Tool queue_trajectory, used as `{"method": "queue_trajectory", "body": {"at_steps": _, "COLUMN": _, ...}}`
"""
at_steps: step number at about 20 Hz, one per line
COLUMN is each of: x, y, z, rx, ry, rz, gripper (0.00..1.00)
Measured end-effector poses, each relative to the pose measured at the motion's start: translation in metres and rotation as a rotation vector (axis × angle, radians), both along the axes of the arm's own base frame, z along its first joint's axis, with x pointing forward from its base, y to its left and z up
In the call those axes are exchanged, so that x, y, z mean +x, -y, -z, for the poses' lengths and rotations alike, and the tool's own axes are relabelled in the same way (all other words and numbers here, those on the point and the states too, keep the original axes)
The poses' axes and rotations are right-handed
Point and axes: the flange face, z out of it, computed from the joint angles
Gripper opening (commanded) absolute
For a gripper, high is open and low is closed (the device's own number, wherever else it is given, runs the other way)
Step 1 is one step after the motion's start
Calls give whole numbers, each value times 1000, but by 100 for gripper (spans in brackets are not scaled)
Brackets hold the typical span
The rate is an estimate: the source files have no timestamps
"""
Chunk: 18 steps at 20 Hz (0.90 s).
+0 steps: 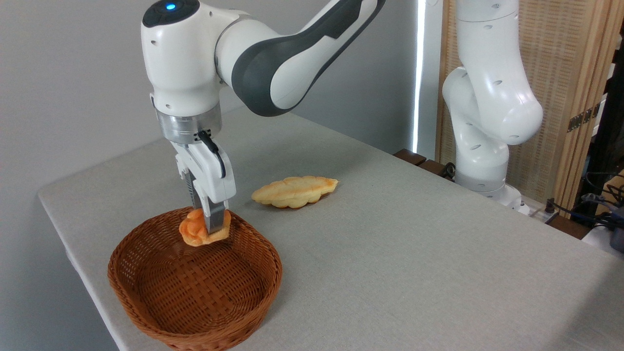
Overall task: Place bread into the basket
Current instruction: 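Lower the bun into the basket and open the gripper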
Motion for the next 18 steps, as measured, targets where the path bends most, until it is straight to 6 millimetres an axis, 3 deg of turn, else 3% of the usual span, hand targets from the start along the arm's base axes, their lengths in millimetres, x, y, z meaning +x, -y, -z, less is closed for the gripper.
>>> {"method": "queue_trajectory", "body": {"at_steps": 2, "x": 2, "y": 0, "z": -5, "rx": -2, "ry": 11, "rz": 0, "gripper": 97}}
{"method": "queue_trajectory", "body": {"at_steps": 4, "x": 2, "y": 1, "z": -7, "rx": -2, "ry": 14, "rz": 0, "gripper": 99}}
{"method": "queue_trajectory", "body": {"at_steps": 18, "x": 3, "y": 0, "z": -8, "rx": -3, "ry": 17, "rz": -4, "gripper": 100}}
